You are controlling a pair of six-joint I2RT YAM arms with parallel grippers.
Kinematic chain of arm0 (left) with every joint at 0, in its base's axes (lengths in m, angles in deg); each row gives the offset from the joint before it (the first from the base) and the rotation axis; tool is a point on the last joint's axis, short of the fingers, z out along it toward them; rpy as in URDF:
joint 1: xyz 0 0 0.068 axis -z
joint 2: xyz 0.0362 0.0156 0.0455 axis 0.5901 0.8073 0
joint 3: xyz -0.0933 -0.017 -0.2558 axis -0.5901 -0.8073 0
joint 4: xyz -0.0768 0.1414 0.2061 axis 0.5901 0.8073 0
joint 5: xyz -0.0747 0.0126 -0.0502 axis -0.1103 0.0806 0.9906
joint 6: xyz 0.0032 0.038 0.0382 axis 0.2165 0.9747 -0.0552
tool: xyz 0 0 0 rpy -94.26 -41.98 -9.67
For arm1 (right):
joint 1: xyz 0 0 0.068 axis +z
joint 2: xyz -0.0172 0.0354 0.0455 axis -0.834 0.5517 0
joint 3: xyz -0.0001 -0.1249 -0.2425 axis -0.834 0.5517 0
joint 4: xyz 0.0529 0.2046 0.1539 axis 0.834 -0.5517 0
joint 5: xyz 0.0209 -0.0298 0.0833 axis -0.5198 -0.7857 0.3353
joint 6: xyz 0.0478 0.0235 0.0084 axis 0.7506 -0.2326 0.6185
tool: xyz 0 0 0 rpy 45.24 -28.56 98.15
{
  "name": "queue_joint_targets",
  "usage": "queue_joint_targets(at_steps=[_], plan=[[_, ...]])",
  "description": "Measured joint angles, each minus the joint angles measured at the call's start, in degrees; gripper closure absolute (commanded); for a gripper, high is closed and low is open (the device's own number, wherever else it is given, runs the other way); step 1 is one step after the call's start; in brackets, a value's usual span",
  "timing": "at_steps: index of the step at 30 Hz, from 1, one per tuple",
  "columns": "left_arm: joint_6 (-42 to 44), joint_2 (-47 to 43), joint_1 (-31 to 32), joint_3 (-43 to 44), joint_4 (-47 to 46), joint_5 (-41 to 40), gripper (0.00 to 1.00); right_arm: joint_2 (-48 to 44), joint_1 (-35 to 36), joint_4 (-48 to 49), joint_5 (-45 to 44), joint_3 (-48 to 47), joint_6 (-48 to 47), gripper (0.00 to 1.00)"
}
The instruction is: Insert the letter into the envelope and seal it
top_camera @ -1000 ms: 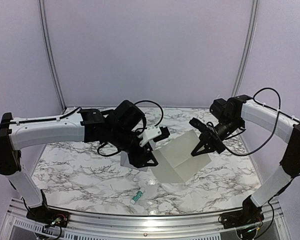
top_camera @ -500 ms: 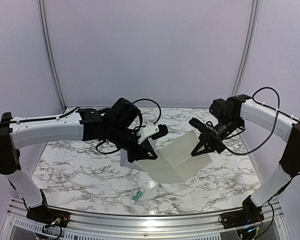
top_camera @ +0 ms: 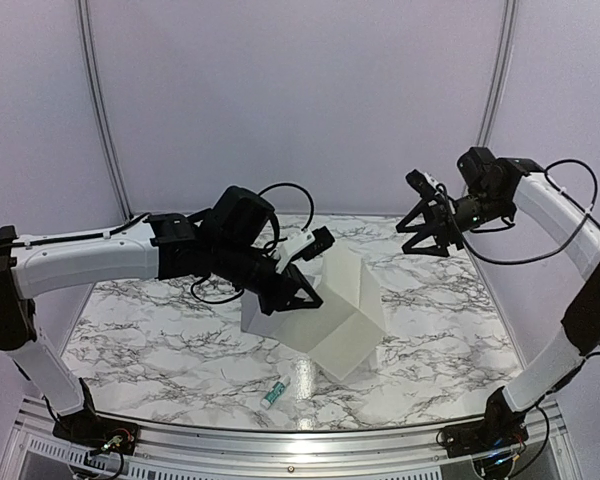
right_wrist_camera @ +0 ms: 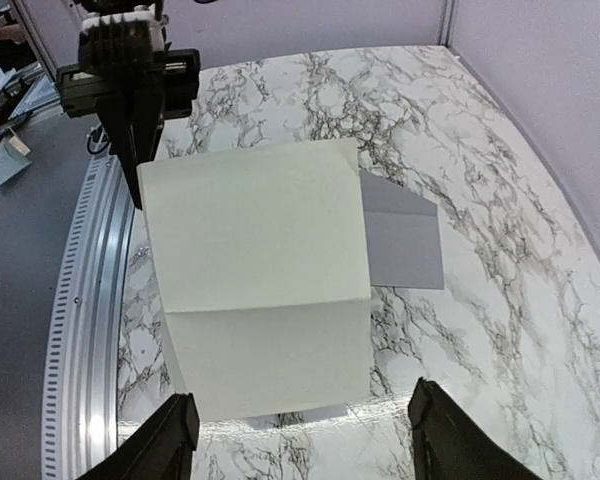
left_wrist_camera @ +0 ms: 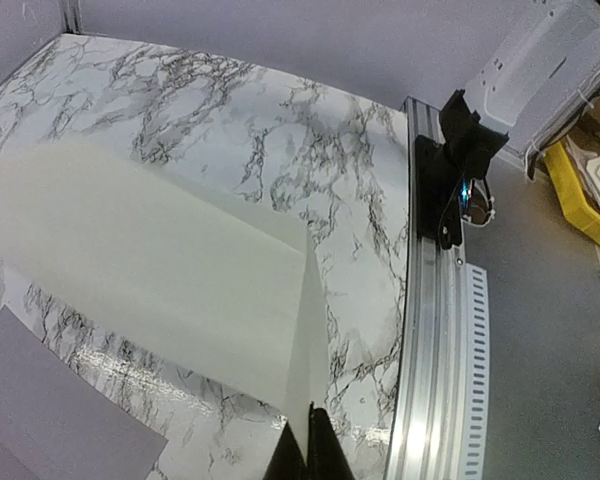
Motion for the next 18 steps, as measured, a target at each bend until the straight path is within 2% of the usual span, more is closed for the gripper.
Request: queue_joint_targets(at_steps=[4, 7, 12, 18], plan=[[-5.0, -0.2, 0.0, 0.0, -2.8, -0.6, 1.0, -7.0, 1.0, 7.0, -2.1, 4.2, 5.7, 0.25], [-7.1, -0.2, 0.0, 0.0, -4.4, -1.3, 1.0, -10.6, 4.2, 9.7, -4.3, 7.7, 7.5, 0.24], [-8.1, -0.2, 0.0, 0.0, -5.6, -1.7, 1.0, -10.5, 9.3, 12.3, -7.2, 12.2, 8.4, 0.23], [-8.0, -0.2, 0.1, 0.0, -5.8, -1.9, 1.0, -9.2, 11.3, 14.1, -8.4, 14.3, 8.6, 0.24]])
